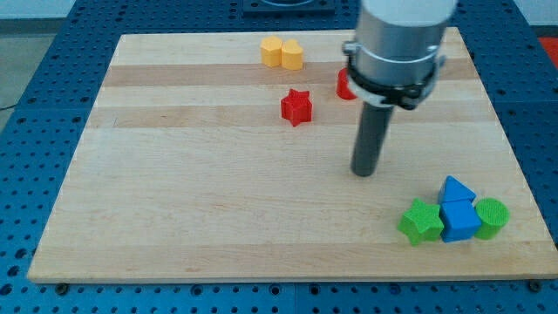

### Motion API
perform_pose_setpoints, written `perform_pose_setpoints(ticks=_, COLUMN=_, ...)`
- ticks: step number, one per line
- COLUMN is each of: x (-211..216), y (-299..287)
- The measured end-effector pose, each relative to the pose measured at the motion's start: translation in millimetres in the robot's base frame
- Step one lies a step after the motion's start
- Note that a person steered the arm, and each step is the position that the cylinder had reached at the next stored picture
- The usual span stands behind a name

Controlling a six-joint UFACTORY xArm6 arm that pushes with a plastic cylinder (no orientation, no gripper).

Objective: Move the red star to the top left of the green star

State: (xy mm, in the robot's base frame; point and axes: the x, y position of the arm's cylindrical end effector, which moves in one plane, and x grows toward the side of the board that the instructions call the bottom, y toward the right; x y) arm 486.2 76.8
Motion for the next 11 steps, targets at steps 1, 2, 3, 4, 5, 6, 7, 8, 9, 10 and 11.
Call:
perform_pose_setpoints(ticks=1, x=0.0, y=-48.1)
perform_pose_setpoints(ticks=2, x=-13.3, y=-95.0)
perform_pose_setpoints(ticks=3, x=-40.4, y=-145.2)
perform_pose_setpoints(ticks=4, x=-51.1, y=-165.2)
perform_pose_setpoints(ticks=5, x=-51.1, y=-165.2)
perform_pose_setpoints(ticks=6, x=-51.1, y=-172.0)
perform_pose_setpoints(ticks=7, x=-51.1, y=-172.8)
perform_pose_setpoints(ticks=8, x=-56.2, y=-174.1)
perform_pose_setpoints(ticks=9, x=-108.2, y=-174.6)
perform_pose_setpoints(ticks=10, x=-138.5, y=-154.6)
perform_pose_setpoints(ticks=11, x=-139.2, y=-110.3)
